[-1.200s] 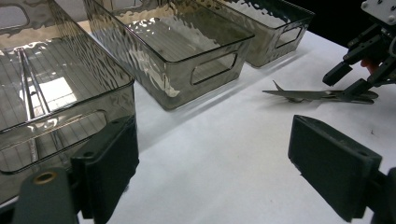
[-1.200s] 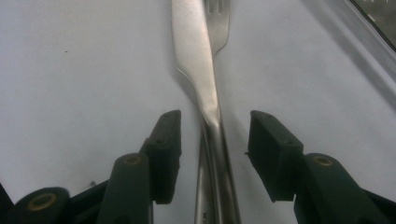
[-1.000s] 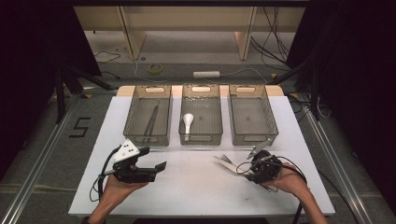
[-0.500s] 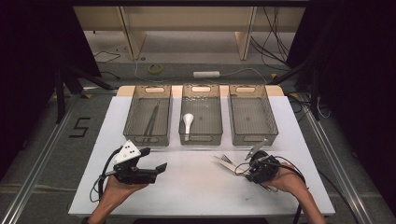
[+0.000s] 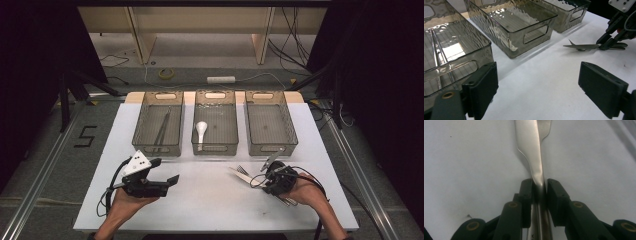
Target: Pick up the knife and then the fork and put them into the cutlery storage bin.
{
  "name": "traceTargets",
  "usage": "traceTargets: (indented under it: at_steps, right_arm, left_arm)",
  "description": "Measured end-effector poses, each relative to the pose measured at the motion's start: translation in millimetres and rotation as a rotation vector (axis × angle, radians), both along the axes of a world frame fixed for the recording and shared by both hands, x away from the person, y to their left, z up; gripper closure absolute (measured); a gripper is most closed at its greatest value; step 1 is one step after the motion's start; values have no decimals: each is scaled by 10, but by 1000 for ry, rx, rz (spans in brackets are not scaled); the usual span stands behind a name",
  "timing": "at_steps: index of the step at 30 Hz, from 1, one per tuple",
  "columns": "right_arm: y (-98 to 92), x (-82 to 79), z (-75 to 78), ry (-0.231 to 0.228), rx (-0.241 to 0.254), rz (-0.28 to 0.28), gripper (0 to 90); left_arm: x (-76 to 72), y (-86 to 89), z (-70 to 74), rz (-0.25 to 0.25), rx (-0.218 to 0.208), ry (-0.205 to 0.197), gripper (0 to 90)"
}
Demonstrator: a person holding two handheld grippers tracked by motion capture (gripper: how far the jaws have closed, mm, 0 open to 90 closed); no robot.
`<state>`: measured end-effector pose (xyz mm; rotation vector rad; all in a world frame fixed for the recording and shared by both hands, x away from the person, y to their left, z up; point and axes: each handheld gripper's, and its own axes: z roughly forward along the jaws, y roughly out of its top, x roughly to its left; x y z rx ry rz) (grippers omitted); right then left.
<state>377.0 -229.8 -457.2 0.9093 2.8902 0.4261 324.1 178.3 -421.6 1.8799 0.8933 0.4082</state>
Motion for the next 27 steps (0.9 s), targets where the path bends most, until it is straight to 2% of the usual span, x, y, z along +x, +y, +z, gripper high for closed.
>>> traceTargets:
  at_steps: [10,14,27]
  right_arm:
    - [44,-21,15,-16,-27,45,802]
    - [57,-29,25,-19,-35,47,805]
    - [37,-62,141,-46,-10,54,809]
  left_arm:
    - [-2,-2,-1,0,0,1,156]
    - [-2,0,-1,-1,-1,1,156]
    - [-4,3,3,-1,2,-1,156]
